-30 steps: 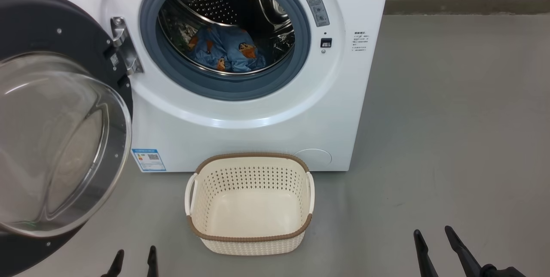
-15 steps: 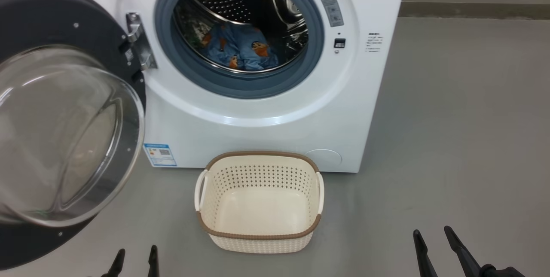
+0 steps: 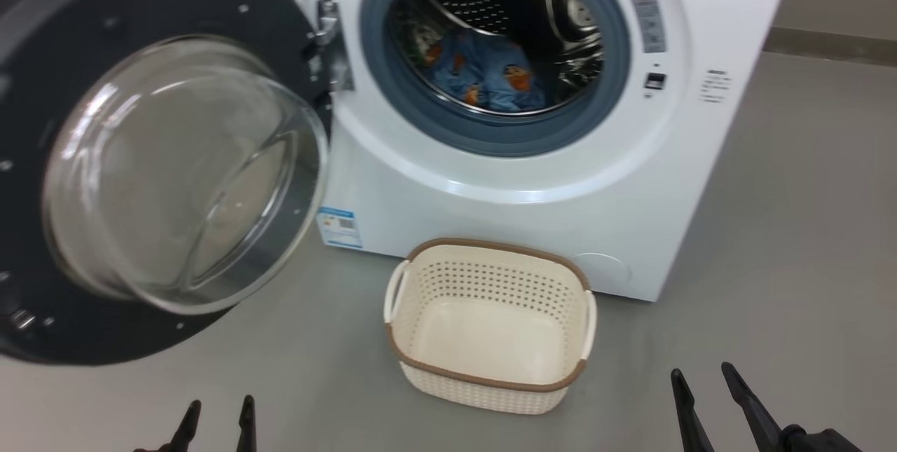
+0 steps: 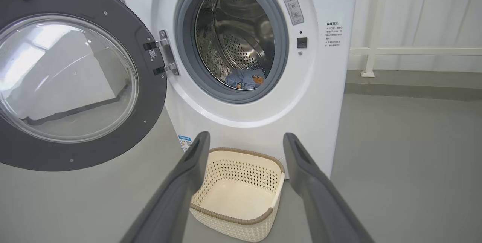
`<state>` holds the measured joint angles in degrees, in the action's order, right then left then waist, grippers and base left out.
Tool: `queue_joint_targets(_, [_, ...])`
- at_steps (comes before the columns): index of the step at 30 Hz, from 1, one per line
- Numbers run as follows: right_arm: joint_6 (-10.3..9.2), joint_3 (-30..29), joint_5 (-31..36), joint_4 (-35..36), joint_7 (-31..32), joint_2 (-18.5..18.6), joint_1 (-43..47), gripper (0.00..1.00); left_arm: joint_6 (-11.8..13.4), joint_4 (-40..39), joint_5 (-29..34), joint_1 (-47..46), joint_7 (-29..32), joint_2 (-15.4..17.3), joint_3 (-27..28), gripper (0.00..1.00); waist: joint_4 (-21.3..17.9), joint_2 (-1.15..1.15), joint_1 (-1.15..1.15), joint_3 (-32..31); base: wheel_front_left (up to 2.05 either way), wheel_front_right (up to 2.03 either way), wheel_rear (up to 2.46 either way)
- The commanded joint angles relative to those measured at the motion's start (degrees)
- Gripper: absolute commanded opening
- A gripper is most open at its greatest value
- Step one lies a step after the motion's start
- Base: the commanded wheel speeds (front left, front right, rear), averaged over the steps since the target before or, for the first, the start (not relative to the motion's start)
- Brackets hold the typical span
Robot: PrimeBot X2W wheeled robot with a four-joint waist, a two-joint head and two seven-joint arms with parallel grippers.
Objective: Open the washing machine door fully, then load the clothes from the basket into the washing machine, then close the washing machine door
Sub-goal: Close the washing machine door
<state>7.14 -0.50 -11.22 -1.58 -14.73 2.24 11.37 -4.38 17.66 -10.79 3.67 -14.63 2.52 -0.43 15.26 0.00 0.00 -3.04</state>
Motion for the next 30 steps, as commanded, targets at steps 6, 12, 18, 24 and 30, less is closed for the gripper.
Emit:
queue_joint_targets(6, [0.35,1.9,-0.1,1.1,-0.3,0.6,-3.7,1.0,-0.1,-2.2,0.2,-1.5,-0.4,0.4,2.4,1.0,9.7,0.0,0.0,0.7,0.0,0.0,0.0])
queue_joint_targets(12, [0.35,3.8,1.0,0.5,-0.3,0.6,-6.3,1.0,0.8,-3.9,-1.3,-1.4,-0.4,0.4,3.9,1.0,13.8,0.0,0.0,2.4,0.0,0.0,0.0])
queue_joint_targets(18, [0.35,7.7,2.5,-2.1,-0.3,0.6,-11.7,1.0,2.0,-6.2,-3.3,-0.8,-0.4,0.4,6.3,1.0,15.2,0.0,0.0,4.6,0.0,0.0,0.0])
queue_joint_targets(24, [0.35,11.6,2.7,-4.9,-0.3,0.6,-16.6,1.0,3.1,-8.1,-4.8,0.0,-0.4,0.4,8.3,1.0,15.8,0.0,0.0,5.6,-0.05,-0.05,-0.05])
queue_joint_targets(30, [0.35,11.7,2.4,-5.6,-0.3,0.6,-17.5,1.0,4.0,-8.6,-5.1,0.1,-0.4,0.4,7.7,1.0,15.6,0.0,0.0,5.4,-0.1,-0.1,-0.1])
